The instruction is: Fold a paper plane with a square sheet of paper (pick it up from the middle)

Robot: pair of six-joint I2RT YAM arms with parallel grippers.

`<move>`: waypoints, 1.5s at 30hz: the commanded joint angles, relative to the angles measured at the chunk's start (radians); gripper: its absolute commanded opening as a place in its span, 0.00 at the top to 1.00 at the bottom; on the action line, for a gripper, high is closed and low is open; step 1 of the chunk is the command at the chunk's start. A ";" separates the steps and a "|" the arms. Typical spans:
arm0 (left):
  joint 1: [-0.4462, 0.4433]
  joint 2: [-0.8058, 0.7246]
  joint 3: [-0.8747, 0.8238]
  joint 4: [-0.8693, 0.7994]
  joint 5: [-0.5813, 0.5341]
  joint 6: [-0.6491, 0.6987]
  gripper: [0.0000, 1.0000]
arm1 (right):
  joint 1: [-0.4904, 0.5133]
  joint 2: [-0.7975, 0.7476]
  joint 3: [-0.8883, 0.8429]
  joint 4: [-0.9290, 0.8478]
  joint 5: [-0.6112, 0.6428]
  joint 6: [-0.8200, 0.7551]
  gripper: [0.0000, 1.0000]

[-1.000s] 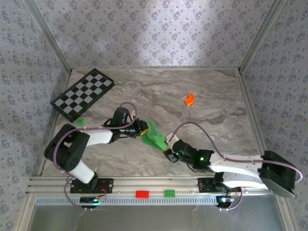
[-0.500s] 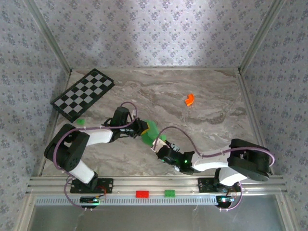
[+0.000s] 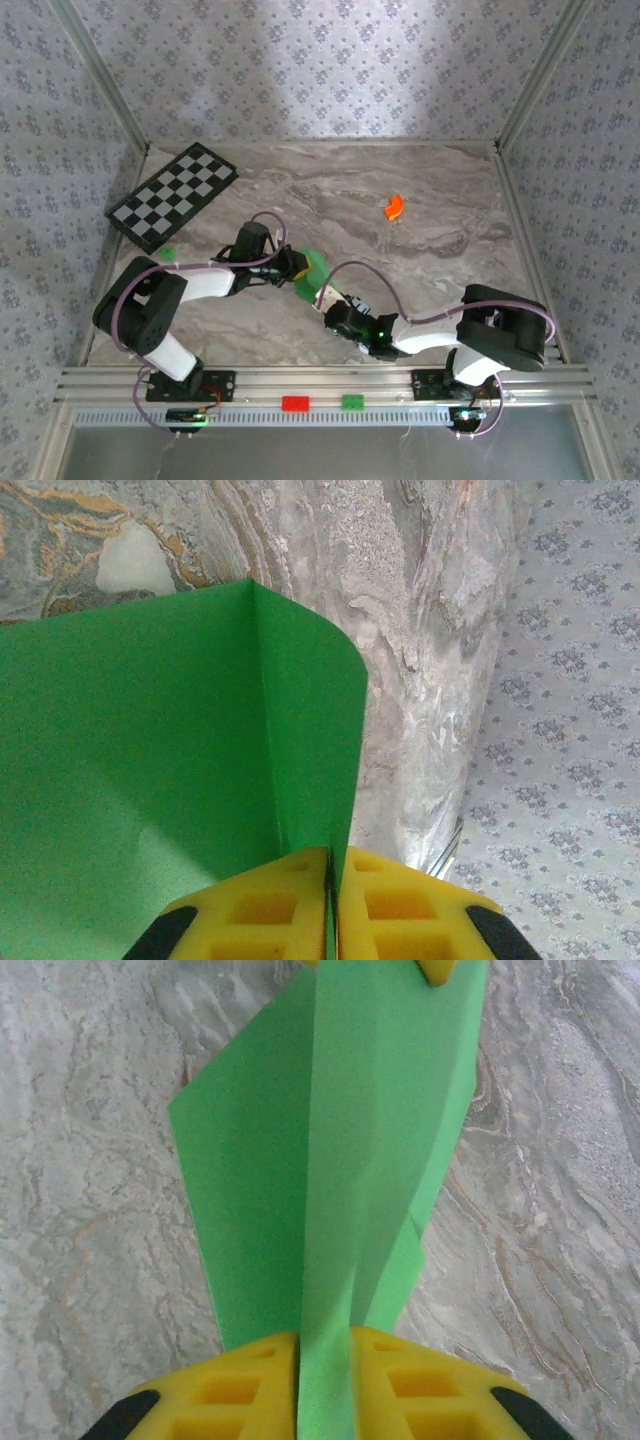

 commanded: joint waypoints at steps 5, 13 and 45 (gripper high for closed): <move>-0.009 0.018 0.022 0.009 0.019 0.011 0.90 | -0.014 0.023 -0.003 0.033 -0.003 0.049 0.83; -0.009 0.019 0.025 0.010 0.019 0.010 0.90 | -0.019 0.022 -0.007 0.034 -0.015 0.064 0.84; 0.029 -0.115 0.021 -0.242 -0.106 0.096 0.47 | -0.266 -0.027 -0.073 0.169 -0.570 0.392 1.00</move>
